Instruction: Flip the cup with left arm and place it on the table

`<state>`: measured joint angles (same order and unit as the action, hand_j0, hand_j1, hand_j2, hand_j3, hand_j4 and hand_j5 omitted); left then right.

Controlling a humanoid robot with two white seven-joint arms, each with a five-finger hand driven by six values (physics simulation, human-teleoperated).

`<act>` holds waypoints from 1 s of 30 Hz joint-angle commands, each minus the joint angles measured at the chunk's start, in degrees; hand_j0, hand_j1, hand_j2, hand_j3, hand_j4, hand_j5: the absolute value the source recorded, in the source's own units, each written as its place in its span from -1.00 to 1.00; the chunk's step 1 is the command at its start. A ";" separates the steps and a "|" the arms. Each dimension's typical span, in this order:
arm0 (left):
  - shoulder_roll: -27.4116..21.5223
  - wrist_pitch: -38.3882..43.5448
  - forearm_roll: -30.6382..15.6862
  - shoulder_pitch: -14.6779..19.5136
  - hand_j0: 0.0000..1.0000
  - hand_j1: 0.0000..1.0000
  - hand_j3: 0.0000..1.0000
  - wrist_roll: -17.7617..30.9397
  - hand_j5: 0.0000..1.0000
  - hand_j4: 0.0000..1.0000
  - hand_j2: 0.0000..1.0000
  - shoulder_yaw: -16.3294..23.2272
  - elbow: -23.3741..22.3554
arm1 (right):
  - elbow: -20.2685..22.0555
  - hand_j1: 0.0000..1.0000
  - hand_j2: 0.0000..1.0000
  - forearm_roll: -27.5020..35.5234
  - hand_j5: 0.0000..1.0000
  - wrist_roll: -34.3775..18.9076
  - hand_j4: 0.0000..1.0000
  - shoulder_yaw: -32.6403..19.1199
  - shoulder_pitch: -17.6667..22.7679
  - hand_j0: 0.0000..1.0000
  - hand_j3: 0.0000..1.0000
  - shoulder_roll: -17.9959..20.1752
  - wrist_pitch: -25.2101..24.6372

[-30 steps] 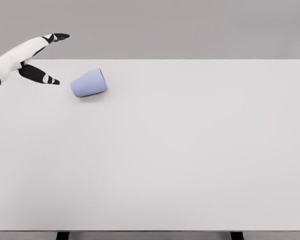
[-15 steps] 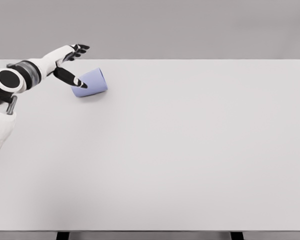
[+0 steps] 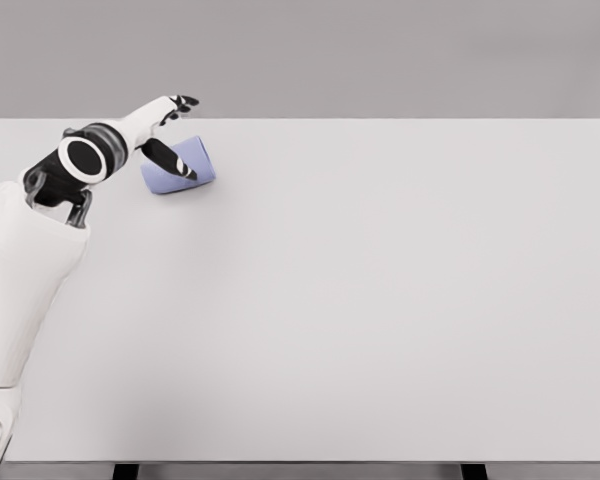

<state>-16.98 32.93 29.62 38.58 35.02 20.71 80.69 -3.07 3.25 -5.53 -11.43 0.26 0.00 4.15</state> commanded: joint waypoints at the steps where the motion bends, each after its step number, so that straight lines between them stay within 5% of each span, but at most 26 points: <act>1: 0.72 -0.23 0.53 0.09 1.00 1.00 1.00 -0.02 1.00 1.00 1.00 0.64 -3.17 | 0.00 1.00 1.00 0.00 1.00 -0.01 1.00 0.00 0.00 1.00 1.00 0.00 -0.02; 30: 2.83 -5.16 3.43 4.04 0.95 0.95 0.95 -0.02 0.95 0.95 0.95 3.63 -13.98 | 0.00 1.00 1.00 0.00 1.00 -0.01 1.00 0.00 0.00 1.00 1.00 0.00 -0.02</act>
<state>-14.17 28.16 32.87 42.80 35.02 24.06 67.14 -3.07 3.25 -5.53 -11.43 0.26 0.00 4.14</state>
